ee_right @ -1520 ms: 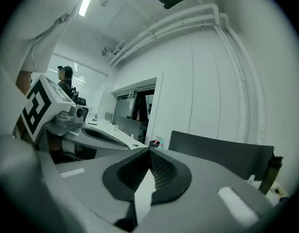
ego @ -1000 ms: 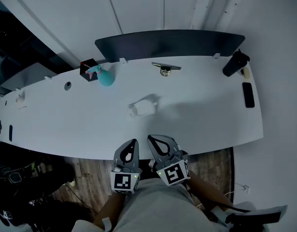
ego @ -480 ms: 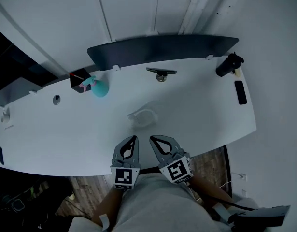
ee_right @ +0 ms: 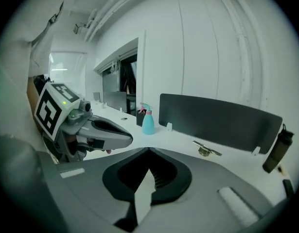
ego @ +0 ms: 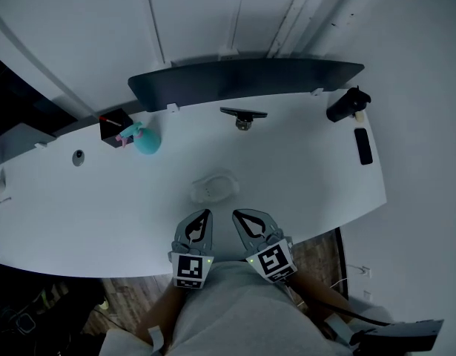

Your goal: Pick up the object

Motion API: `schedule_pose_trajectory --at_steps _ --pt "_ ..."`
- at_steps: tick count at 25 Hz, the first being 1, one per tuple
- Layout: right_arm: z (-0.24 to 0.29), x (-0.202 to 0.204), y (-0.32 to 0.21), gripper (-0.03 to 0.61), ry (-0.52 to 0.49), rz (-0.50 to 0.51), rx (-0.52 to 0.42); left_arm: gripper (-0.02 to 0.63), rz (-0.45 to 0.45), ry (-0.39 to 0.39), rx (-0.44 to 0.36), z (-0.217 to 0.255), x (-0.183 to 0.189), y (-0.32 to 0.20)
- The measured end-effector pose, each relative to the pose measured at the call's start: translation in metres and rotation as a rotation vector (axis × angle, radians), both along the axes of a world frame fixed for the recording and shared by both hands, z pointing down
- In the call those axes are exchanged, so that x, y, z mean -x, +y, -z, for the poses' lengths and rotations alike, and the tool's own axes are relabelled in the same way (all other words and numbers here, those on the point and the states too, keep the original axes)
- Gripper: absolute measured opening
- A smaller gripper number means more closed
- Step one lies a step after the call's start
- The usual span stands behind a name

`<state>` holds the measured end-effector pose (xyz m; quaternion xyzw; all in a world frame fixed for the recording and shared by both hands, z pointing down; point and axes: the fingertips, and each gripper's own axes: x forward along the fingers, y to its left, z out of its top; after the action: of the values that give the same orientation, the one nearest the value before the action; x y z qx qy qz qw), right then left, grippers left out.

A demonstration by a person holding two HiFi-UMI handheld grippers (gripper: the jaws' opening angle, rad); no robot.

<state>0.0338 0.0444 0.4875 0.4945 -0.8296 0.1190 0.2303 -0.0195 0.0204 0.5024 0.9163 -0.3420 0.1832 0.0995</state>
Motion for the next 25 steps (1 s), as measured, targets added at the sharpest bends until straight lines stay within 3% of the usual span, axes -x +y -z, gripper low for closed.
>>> schedule_pose_trajectory --at_steps 3,9,20,22,25 --pt "-0.003 -0.004 -0.007 -0.002 -0.047 -0.02 0.034 0.002 -0.003 -0.005 -0.01 0.002 -0.004 -0.003" --pt "-0.007 -0.006 -0.013 -0.002 -0.008 0.022 0.037 0.002 0.0 -0.056 -0.026 -0.004 -0.009 -0.008" --pt "-0.022 -0.001 -0.016 0.003 0.193 0.152 0.024 0.002 0.017 -0.071 0.005 -0.019 -0.006 -0.007" --pt "-0.027 0.002 -0.014 0.201 0.243 0.202 0.037 0.002 0.022 -0.07 0.011 -0.02 -0.005 -0.008" --pt "-0.03 0.002 -0.017 0.24 0.302 0.247 0.036 0.002 0.031 -0.064 0.015 -0.02 -0.004 -0.01"
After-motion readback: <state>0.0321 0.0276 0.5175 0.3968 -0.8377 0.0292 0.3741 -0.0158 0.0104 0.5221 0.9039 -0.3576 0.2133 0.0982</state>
